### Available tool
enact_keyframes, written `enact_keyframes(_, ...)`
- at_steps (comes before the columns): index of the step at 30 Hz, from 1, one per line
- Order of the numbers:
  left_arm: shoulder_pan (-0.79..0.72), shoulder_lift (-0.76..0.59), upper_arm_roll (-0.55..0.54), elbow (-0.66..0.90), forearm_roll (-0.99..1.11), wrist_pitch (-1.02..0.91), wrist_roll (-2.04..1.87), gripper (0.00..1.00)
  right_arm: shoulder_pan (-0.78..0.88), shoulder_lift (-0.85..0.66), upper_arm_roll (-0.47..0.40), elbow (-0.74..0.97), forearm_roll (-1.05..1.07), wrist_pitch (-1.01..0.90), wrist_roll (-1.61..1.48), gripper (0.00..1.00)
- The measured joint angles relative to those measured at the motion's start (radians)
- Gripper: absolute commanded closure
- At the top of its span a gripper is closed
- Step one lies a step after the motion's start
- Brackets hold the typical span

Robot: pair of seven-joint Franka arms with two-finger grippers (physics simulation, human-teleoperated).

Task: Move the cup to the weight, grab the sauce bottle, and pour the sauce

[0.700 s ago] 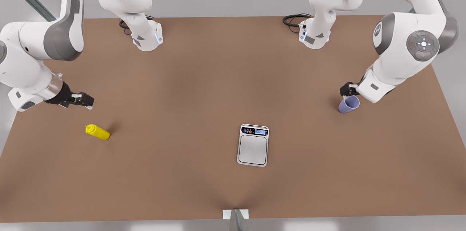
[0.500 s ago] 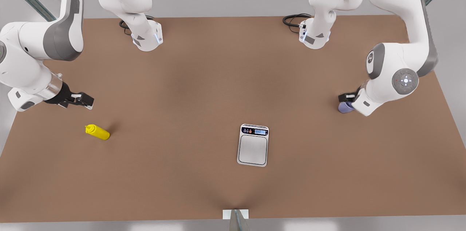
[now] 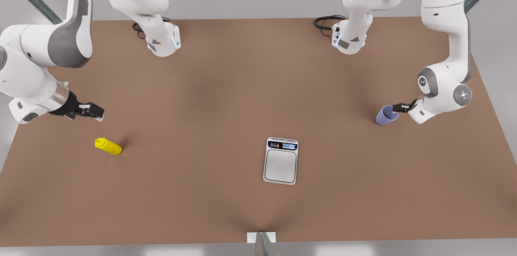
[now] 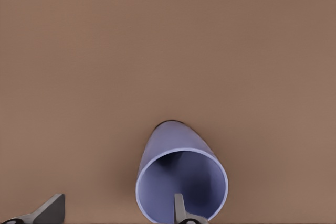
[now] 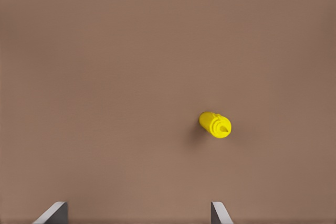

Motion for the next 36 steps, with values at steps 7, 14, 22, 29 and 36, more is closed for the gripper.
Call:
enact_keyframes(7, -0.001, 0.073, -0.002, 0.003, -0.029, 0.054, -0.001, 0.0, -0.002, 0.0, 0.0, 0.0, 0.002, 0.0, 0.0, 0.0)
enact_keyframes(14, -0.001, 0.067, -0.002, 0.006, -0.071, 0.038, -0.014, 0.64, -0.001, 0.001, 0.0, 0.0, 0.002, -0.001, 0.0, 0.0)
enact_keyframes(22, -0.001, 0.07, -0.003, 0.007, -0.113, 0.05, -0.015, 0.79, -0.001, 0.0, 0.0, 0.0, 0.002, 0.0, 0.0, 0.0)
enact_keyframes(29, -0.002, 0.063, -0.01, 0.013, -0.103, 0.032, -0.04, 0.79, -0.003, 0.003, -0.002, 0.0, 0.002, -0.001, -0.005, 0.0)
enact_keyframes(36, -0.308, 0.037, -0.074, 0.229, -0.042, -0.087, -0.512, 0.79, -0.008, 0.01, -0.004, 0.018, 0.007, -0.001, -0.009, 0.0)
